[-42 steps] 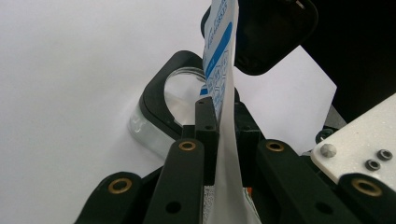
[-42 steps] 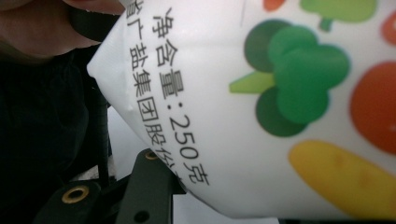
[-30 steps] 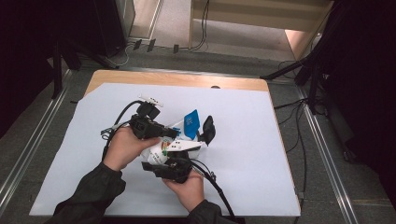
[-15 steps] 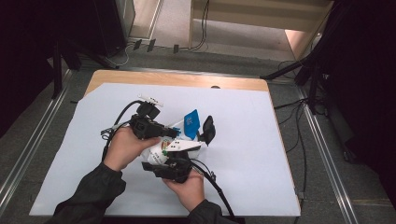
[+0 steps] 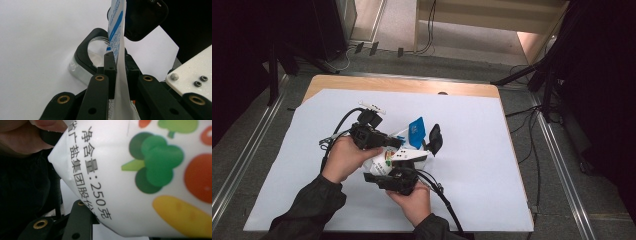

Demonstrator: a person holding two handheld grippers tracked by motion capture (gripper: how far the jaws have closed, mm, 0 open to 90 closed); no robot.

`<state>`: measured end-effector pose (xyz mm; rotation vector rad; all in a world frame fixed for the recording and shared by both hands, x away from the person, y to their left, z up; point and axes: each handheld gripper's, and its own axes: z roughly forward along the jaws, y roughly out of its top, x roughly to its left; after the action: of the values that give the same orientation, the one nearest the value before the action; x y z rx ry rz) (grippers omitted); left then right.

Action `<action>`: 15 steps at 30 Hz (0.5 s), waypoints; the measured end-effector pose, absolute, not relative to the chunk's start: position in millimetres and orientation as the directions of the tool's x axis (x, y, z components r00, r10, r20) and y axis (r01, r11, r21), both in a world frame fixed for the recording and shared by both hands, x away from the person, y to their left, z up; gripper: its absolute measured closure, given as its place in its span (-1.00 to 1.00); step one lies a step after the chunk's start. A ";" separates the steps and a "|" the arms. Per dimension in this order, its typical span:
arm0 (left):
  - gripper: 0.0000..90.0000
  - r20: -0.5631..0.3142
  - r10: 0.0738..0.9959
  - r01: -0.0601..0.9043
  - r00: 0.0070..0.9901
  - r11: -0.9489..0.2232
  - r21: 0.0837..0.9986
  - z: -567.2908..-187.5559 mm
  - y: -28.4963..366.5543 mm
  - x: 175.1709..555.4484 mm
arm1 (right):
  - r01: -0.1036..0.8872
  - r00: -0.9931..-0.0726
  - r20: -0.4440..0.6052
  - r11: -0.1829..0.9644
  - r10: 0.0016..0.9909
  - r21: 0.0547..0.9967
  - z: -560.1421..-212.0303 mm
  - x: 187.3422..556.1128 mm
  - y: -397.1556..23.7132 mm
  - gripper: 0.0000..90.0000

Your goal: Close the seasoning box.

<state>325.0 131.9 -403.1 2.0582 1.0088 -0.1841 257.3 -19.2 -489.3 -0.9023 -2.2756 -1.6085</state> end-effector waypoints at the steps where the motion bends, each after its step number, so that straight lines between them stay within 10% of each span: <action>1: 0.90 -0.448 0.593 0.713 0.669 -0.343 0.611 -402.6 132.1 324.7 | 0.589 -0.790 0.499 0.216 0.356 0.779 -489.2 257.1 -19.3 0.52; 15: 0.96 -0.447 0.608 0.717 0.656 -0.317 0.620 -403.2 133.8 326.7 | 0.572 -0.796 0.471 0.216 0.381 0.791 -488.6 257.3 -19.2 0.46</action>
<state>326.7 133.8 -403.2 2.0305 1.0288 -0.1643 257.3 -19.2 -488.6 -0.9156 -2.3068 -1.6245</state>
